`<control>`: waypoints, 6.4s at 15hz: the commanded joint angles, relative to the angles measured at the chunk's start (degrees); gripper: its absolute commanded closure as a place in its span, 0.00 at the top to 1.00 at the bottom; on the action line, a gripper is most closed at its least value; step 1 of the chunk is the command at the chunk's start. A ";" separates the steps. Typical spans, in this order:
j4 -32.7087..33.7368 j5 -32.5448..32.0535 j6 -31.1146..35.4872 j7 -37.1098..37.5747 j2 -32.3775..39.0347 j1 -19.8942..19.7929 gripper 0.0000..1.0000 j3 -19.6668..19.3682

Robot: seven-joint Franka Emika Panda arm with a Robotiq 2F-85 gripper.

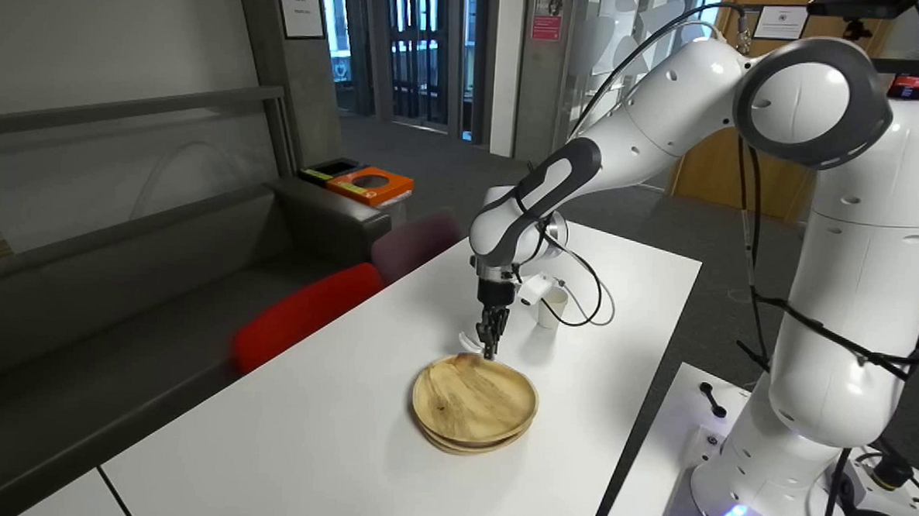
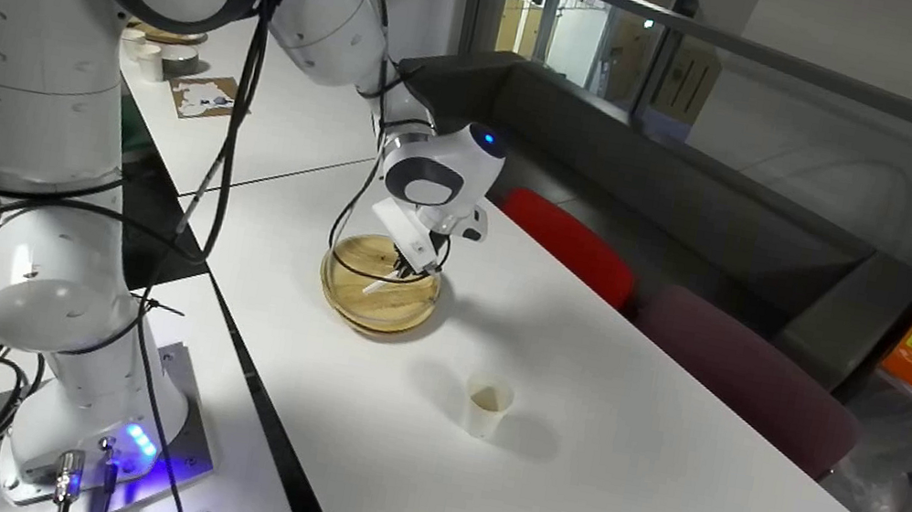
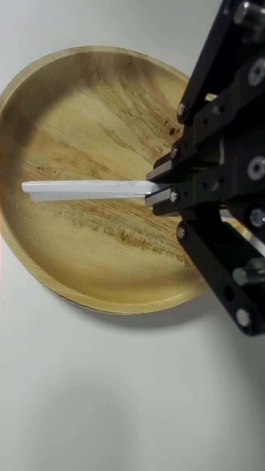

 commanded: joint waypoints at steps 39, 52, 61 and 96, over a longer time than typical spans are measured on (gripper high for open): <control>2.24 4.66 2.73 -0.99 -8.54 -3.68 1.00 -1.24; 11.90 -6.69 -2.97 10.63 -0.48 -3.46 1.00 -12.13; 11.18 -5.49 -1.97 10.68 0.27 -3.37 1.00 -11.10; 14.78 -16.52 2.32 27.22 12.92 -4.95 0.00 -16.60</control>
